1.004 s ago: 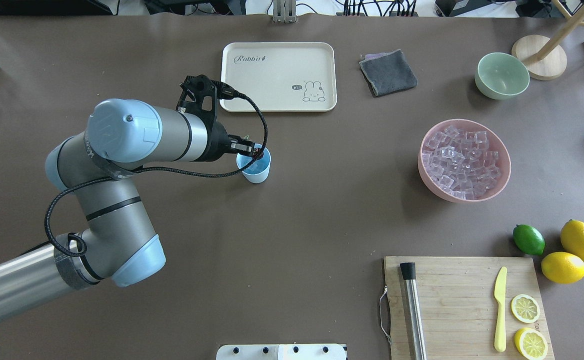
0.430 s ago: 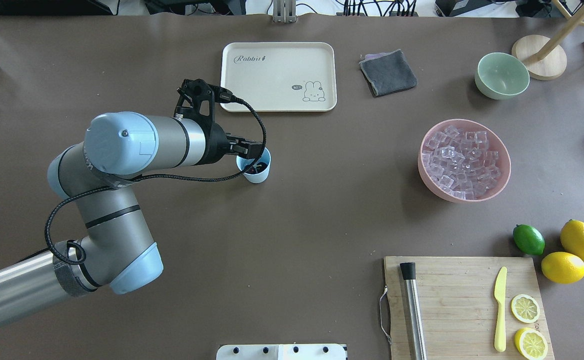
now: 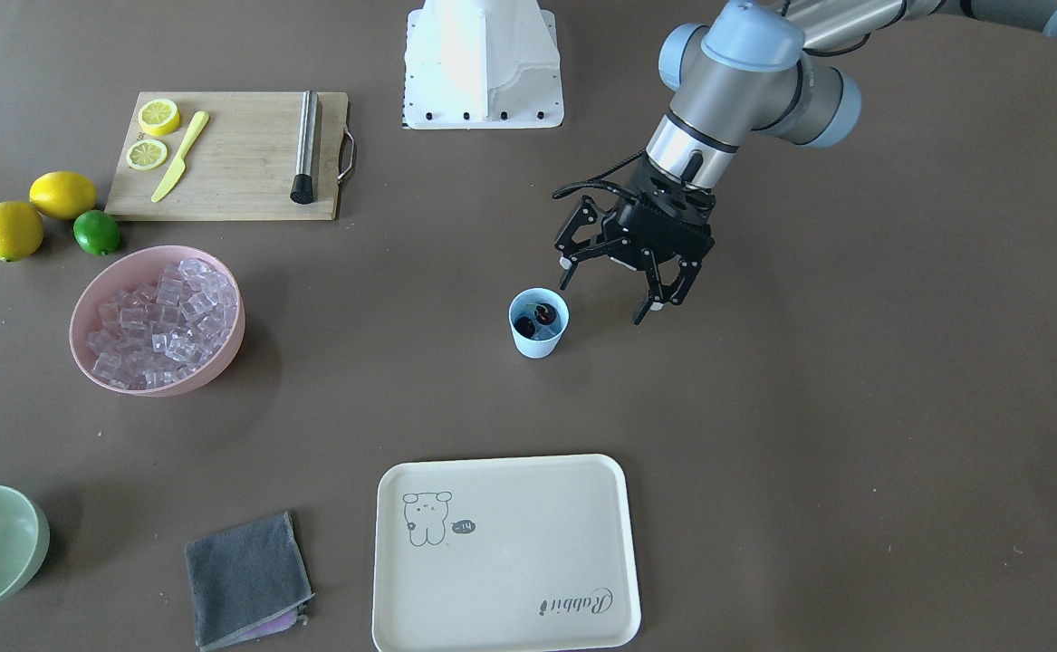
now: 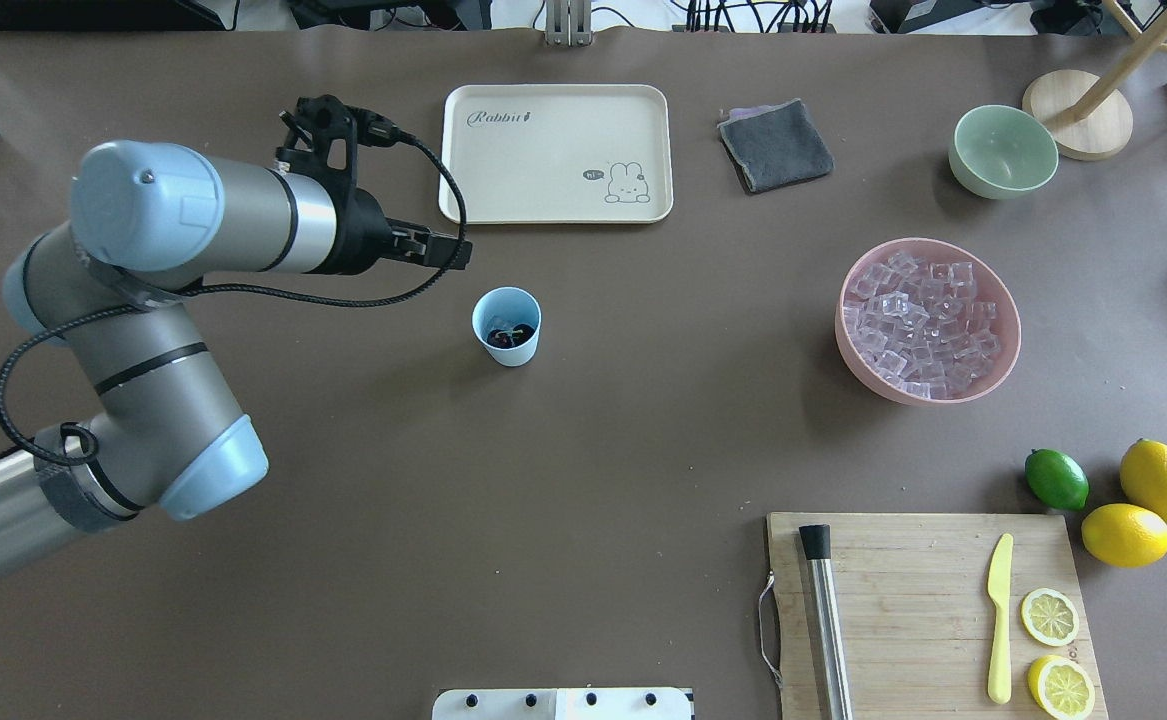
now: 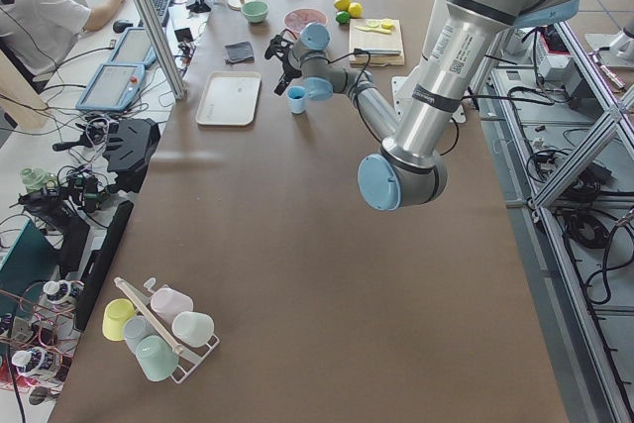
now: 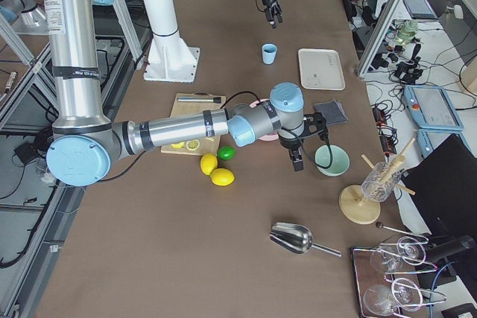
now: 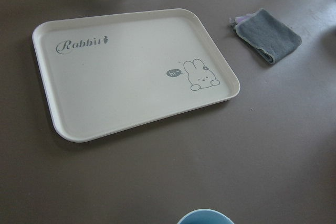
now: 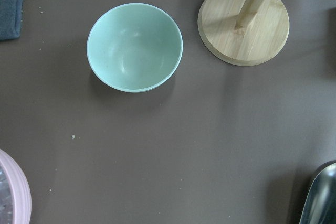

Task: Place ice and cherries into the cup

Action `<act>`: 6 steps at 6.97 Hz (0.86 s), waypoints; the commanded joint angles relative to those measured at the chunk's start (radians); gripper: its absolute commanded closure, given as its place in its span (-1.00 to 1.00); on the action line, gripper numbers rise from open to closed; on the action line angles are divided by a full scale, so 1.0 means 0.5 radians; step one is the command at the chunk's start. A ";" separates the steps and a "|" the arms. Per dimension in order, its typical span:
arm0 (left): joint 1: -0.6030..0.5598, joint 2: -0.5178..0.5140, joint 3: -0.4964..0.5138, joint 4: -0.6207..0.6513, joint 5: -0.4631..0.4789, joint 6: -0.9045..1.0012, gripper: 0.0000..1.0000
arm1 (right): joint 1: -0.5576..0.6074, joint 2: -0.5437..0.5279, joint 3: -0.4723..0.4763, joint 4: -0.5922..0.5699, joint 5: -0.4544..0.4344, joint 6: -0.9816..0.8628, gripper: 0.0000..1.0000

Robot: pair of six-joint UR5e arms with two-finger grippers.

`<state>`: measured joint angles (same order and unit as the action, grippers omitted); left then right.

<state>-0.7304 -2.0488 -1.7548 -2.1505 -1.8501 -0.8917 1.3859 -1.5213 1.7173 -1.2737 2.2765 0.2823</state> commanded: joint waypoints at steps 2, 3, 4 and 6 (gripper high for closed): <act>-0.666 0.237 -0.046 0.210 -0.789 0.376 -0.95 | 0.041 -0.050 0.008 -0.017 0.039 0.000 -1.00; -0.826 0.308 -0.043 0.351 -0.946 0.603 -0.95 | 0.044 -0.092 0.023 -0.014 0.043 0.000 -1.00; -0.958 0.366 -0.028 0.520 -1.030 0.775 -0.95 | 0.048 -0.096 0.026 -0.017 0.043 0.000 -1.00; -1.158 0.370 -0.022 1.001 -1.052 1.128 -0.95 | 0.060 -0.026 0.066 -0.148 0.073 0.000 -1.00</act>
<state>-1.2412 -1.8723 -1.7700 -1.7760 -2.3640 -0.4437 1.4129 -1.5559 1.7351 -1.2995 2.3026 0.2822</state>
